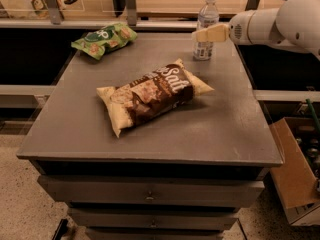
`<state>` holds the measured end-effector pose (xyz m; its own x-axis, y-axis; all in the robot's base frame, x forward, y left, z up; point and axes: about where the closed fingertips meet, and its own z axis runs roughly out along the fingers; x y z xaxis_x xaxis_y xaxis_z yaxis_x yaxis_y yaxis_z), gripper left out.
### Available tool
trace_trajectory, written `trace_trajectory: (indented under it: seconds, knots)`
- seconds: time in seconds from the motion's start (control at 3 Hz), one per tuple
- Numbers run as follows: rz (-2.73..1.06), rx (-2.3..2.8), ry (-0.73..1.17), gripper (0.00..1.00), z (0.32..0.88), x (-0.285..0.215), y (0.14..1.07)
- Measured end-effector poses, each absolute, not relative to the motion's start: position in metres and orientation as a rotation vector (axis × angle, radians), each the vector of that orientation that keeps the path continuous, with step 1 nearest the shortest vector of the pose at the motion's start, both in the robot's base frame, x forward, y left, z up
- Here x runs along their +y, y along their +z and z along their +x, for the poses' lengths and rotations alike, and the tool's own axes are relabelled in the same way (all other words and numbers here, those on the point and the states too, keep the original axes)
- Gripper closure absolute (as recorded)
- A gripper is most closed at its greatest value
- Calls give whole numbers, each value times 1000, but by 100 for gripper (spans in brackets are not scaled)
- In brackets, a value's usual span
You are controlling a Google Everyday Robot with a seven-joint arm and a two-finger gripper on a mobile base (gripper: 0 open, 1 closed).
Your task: Move blue plastic bottle near green rice chip bag
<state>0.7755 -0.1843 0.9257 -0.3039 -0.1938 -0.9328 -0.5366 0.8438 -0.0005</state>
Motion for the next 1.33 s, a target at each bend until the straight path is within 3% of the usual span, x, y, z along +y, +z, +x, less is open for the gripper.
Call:
trace_trajectory:
  seconds: [0.67,1.33]
  knots:
    - [-650,1842,359,0,800,-167,931]
    - [-636,1815,391,40,829,-178,920]
